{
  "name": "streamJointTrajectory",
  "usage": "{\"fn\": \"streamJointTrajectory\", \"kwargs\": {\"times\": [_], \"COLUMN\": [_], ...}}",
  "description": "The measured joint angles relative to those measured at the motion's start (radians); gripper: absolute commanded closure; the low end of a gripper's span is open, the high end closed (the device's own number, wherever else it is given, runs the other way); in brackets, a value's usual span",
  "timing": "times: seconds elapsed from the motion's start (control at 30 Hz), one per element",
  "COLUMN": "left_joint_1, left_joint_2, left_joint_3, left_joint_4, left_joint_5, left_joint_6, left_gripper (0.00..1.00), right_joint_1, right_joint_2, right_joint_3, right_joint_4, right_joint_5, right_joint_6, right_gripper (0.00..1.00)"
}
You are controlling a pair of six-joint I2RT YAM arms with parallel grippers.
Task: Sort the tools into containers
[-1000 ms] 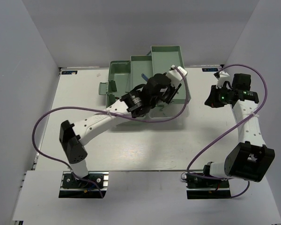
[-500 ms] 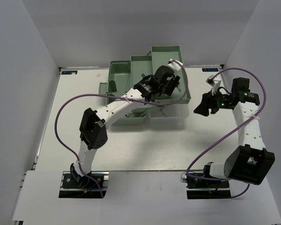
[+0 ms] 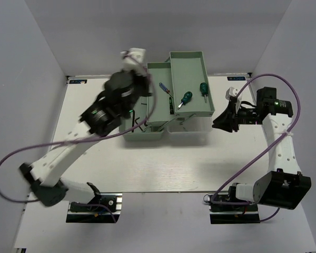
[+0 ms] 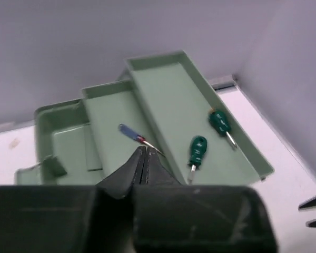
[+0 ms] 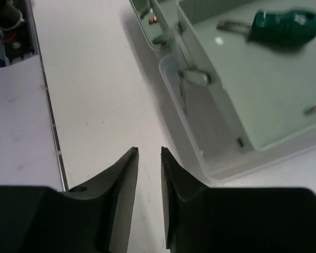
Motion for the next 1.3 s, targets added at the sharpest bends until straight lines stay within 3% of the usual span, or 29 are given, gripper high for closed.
{"fn": "streamJointTrajectory", "kwargs": {"times": [0.03, 0.07, 0.13, 0.17, 0.2, 0.27, 0.3, 0.33, 0.4, 0.5, 0.8, 1.3], "left_joint_1": [0.013, 0.029, 0.058, 0.072, 0.079, 0.085, 0.085, 0.085, 0.085, 0.085, 0.072, 0.065], "left_joint_2": [-0.077, -0.146, -0.255, -0.304, -0.339, -0.406, -0.432, -0.452, -0.472, -0.461, -0.400, -0.269], "left_joint_3": [-0.056, -0.108, -0.201, -0.254, -0.299, -0.412, -0.475, -0.530, -0.622, -0.667, -0.665, -0.585], "left_joint_4": [0.000, -0.007, -0.030, -0.040, -0.051, -0.064, -0.073, -0.074, -0.093, -0.115, -0.118, -0.111], "left_joint_5": [-0.029, -0.059, -0.106, -0.124, -0.134, -0.129, -0.115, -0.094, -0.040, 0.041, 0.235, 0.375], "left_joint_6": [-0.017, -0.038, -0.092, -0.129, -0.154, -0.223, -0.244, -0.263, -0.290, -0.291, -0.192, -0.108], "left_gripper": [0.96, 0.92, 0.73, 0.54, 0.47, 0.33, 0.31, 0.30, 0.27, 0.26, 0.24, 0.24], "right_joint_1": [0.000, 0.001, 0.001, 0.001, 0.001, 0.001, 0.001, 0.001, 0.001, 0.002, 0.003, 0.031], "right_joint_2": [-0.011, -0.026, -0.067, -0.085, -0.097, -0.097, -0.092, -0.084, -0.063, -0.019, 0.150, 0.258], "right_joint_3": [-0.020, -0.046, -0.126, -0.166, -0.199, -0.228, -0.238, -0.243, -0.253, -0.262, -0.267, -0.267], "right_joint_4": [0.036, 0.082, 0.201, 0.256, 0.297, 0.354, 0.380, 0.399, 0.434, 0.490, 0.644, 0.750], "right_joint_5": [0.010, 0.023, 0.075, 0.107, 0.144, 0.204, 0.233, 0.260, 0.303, 0.353, 0.460, 0.502], "right_joint_6": [0.067, 0.126, 0.305, 0.390, 0.467, 0.589, 0.646, 0.698, 0.780, 0.894, 1.094, 1.160], "right_gripper": [0.87, 0.94, 1.00, 1.00, 1.00, 0.84, 0.75, 0.65, 0.56, 0.50, 0.49, 0.49]}}
